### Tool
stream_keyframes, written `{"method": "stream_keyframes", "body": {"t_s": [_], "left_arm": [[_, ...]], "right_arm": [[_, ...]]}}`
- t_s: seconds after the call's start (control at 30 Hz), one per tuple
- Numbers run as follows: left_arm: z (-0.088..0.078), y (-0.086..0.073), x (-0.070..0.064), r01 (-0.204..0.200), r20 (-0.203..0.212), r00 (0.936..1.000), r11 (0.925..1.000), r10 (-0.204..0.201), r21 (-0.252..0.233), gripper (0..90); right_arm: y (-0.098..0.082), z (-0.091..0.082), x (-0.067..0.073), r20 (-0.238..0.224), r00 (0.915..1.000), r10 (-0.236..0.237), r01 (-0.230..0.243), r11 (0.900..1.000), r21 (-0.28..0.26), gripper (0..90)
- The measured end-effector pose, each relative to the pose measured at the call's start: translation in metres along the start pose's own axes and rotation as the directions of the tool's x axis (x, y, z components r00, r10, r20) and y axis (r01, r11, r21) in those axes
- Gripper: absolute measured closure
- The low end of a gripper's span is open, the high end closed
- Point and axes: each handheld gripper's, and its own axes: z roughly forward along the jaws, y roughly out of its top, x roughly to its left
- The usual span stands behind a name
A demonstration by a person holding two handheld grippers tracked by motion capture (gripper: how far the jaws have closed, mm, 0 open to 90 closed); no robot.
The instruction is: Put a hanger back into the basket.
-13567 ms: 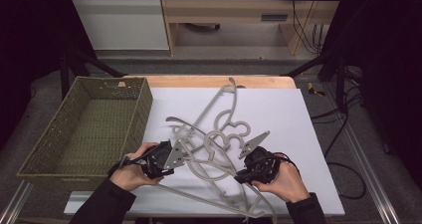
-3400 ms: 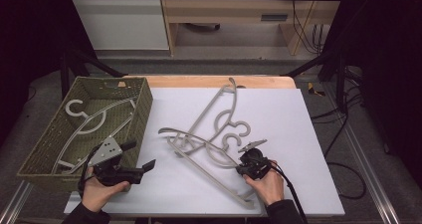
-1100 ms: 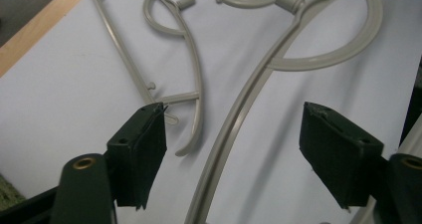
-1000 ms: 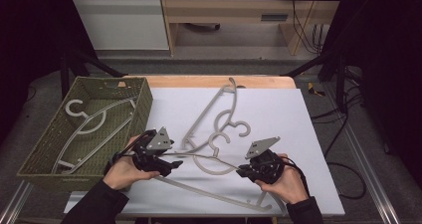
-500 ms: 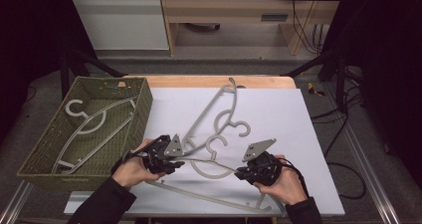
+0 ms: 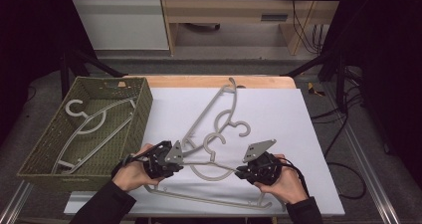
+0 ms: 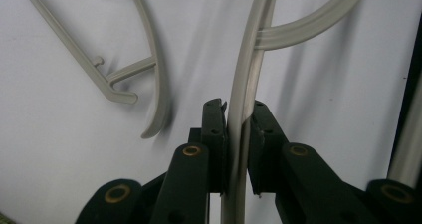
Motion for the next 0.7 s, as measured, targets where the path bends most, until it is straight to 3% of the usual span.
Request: {"method": "stream_keyframes", "body": {"t_s": [0.17, 0.27, 0.33, 0.37, 0.43, 0.6, 0.7], "left_arm": [[-0.002, -0.003, -0.007, 0.016, 0.011, 0.9998, 0.9994, -0.015, -0.031, 81.3], [-0.003, -0.004, -0.012, 0.043, 0.001, 0.9991, 0.9971, -0.043, -0.063, 81.5], [-0.005, -0.005, -0.014, 0.038, -0.010, 0.9992, 0.9968, -0.038, -0.070, 81.6], [-0.005, -0.005, -0.014, 0.043, -0.013, 0.9990, 0.9961, -0.044, -0.077, 81.6], [-0.004, -0.006, -0.016, 0.057, -0.020, 0.9981, 0.9949, -0.058, -0.083, 81.6], [-0.003, -0.008, -0.016, 0.124, -0.041, 0.9906, 0.9834, -0.130, -0.132, 81.7], [-0.004, -0.010, -0.015, 0.149, -0.060, 0.9854, 0.9784, -0.159, -0.143, 81.7]], "right_arm": [[-0.002, -0.002, -0.001, 0.015, 0.9998, 0.012, -0.012, 1.000, -0.009, 78.0], [-0.002, -0.004, -0.002, 0.029, 0.9995, 0.015, -0.014, 1.000, -0.026, 76.3], [-0.002, -0.006, -0.003, 0.037, 0.9990, 0.025, -0.023, 0.999, -0.037, 74.9], [-0.002, -0.007, -0.003, 0.037, 0.9982, 0.048, -0.046, 0.998, -0.048, 73.9], [-0.004, -0.008, -0.005, 0.047, 0.9981, 0.040, -0.036, 0.996, -0.076, 71.4], [-0.007, -0.014, -0.008, 0.085, 0.9919, 0.094, -0.080, 0.985, -0.154, 57.5], [-0.011, -0.020, -0.011, 0.104, 0.9854, 0.135, -0.109, 0.968, -0.228, 51.5]]}}
